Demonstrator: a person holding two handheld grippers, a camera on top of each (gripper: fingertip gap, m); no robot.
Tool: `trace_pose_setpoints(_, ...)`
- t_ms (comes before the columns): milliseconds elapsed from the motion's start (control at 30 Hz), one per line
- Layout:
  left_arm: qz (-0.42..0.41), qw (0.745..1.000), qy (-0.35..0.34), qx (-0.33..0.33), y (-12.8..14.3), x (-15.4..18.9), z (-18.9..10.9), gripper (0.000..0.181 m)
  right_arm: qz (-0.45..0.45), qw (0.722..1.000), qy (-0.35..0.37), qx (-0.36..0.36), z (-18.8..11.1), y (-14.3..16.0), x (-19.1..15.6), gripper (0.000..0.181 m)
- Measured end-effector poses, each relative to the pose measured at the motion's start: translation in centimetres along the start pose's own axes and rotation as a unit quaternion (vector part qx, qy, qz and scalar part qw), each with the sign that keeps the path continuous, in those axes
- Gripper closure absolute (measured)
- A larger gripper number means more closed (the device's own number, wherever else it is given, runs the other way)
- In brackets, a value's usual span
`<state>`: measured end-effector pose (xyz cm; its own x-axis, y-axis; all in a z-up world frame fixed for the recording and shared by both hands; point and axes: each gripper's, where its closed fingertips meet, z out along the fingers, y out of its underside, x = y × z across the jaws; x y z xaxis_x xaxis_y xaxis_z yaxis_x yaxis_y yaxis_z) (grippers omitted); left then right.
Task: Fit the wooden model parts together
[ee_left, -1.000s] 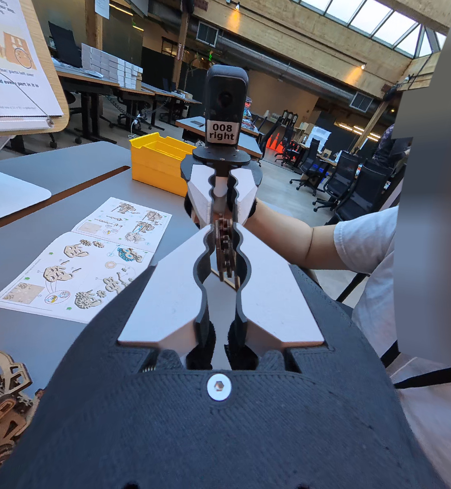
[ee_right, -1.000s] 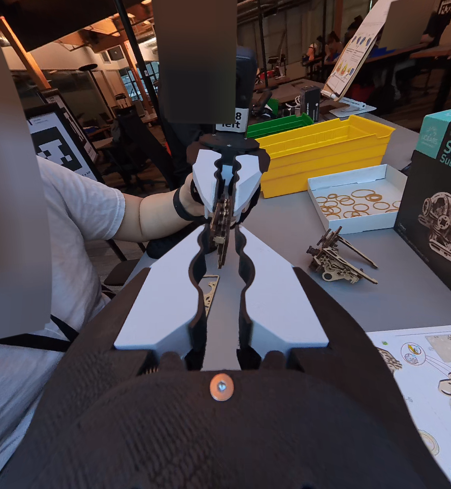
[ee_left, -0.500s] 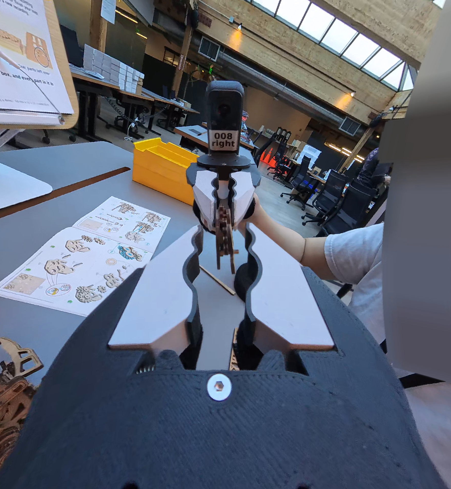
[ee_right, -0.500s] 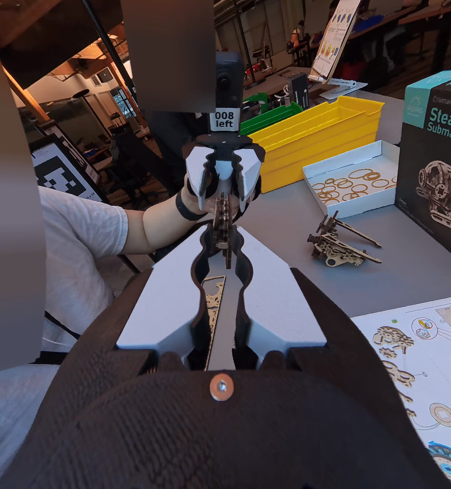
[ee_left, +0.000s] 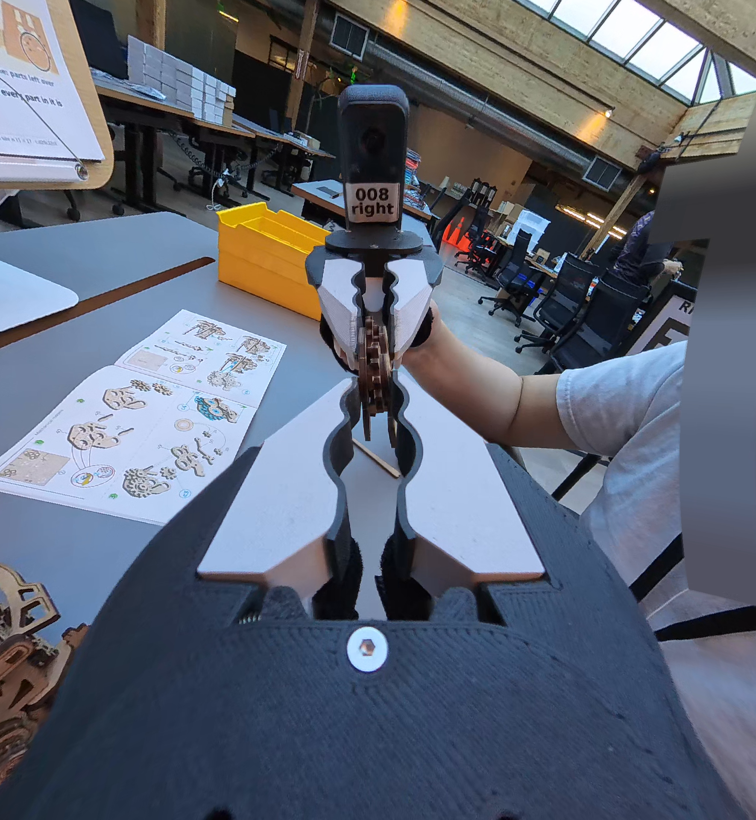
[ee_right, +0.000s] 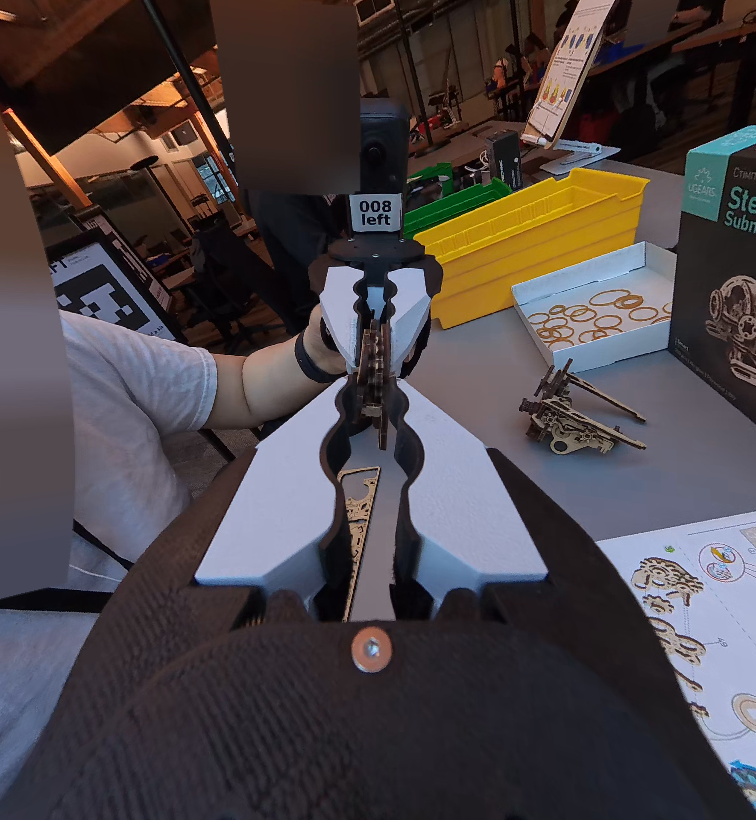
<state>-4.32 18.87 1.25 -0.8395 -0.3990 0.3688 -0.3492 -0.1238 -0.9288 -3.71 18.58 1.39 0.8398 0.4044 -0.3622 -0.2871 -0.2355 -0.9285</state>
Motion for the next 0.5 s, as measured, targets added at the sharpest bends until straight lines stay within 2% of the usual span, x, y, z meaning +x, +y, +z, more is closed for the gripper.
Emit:
trace_pose_setpoints(133,-0.007,1.0,-0.003,-0.003,0.0,0.0,0.1,0.171,0.021,1.0,-0.008,0.005,0.0,-0.2,0.0,0.165)
trace_pose_setpoints(233,-0.007,1.0,-0.012,-0.017,0.5,-0.2,0.2,0.171,0.031,1.0,0.0,-0.001,0.0,0.2,0.4,0.17)
trace_pose_setpoints(333,-0.036,0.999,0.005,0.012,0.1,-0.3,0.2,0.169,0.054,0.998,-0.001,0.021,-0.2,-0.3,0.7,0.17)
trace_pose_setpoints(400,-0.054,0.998,0.015,0.011,0.4,-0.4,0.5,0.149,0.064,0.997,0.003,0.046,-0.5,-0.9,1.0,0.17)
trace_pose_setpoints(500,-0.047,0.999,0.013,0.005,0.8,-0.4,0.9,0.161,0.071,0.996,0.003,0.05,-0.6,-1.0,1.1,0.17)
